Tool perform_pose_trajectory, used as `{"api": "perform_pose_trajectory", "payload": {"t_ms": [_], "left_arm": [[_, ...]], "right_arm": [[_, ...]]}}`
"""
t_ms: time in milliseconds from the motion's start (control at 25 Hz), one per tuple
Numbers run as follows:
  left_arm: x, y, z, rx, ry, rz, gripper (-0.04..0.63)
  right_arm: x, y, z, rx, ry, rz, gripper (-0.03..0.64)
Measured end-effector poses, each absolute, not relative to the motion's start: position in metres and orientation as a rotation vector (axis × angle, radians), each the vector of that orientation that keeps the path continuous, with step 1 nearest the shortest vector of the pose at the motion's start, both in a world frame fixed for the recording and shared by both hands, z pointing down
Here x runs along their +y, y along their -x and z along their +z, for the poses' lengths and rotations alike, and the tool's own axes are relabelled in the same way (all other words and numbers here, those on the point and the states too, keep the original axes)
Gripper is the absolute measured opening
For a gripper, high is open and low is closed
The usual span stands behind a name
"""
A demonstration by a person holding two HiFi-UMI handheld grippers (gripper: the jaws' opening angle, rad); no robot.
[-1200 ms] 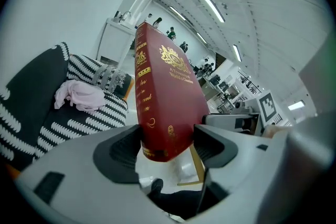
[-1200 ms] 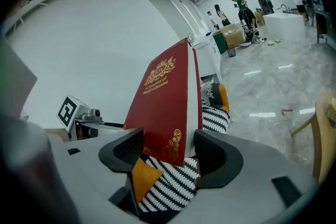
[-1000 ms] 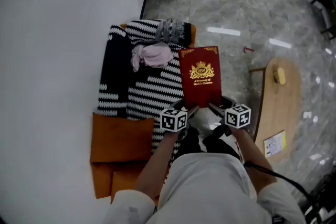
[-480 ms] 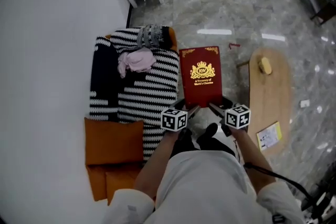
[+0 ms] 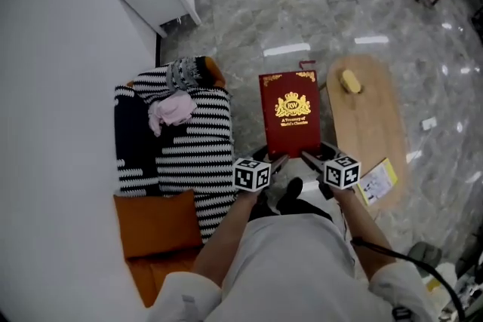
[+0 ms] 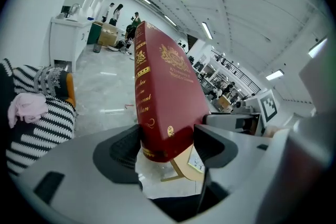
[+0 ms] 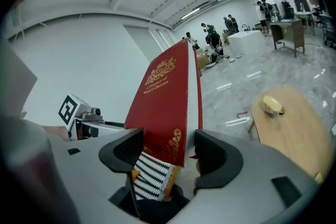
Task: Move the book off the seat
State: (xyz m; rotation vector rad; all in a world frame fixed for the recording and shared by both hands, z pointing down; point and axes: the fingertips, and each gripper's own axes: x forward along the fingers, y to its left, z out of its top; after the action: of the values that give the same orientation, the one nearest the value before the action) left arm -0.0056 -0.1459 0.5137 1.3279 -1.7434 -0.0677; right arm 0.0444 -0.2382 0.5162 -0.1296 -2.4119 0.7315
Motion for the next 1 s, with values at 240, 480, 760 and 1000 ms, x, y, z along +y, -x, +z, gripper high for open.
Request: {"api": "perform_pose_trajectory", "payload": {"t_ms": [240,480,760,1000], "left_arm": [[-0.202,-0.03,0.512,-1.676,-1.423,0.002,0.314],[-0.251,-0.064,0.512,-1.606,-1.508,0.059,0.314],[-0.301,-0.096,0.513,-1.478,-1.627,0.134,0.314],[-0.338,-0.126,0.522,-1.352,-1.721,0.221,0.314]], "right_arm": [[-0.288,-0.089,0.514,-2.444,0.007,0.768,0.324],[-0.332,-0.131,0.514,-2.464,-0.109,0.809,0.324],[-0.37,-0.174,0.512,-2.482,-0.292,0.842,0.324],[-0.395,-0.214,0.523,-2.47,-0.479,0.926,0.324]]}}
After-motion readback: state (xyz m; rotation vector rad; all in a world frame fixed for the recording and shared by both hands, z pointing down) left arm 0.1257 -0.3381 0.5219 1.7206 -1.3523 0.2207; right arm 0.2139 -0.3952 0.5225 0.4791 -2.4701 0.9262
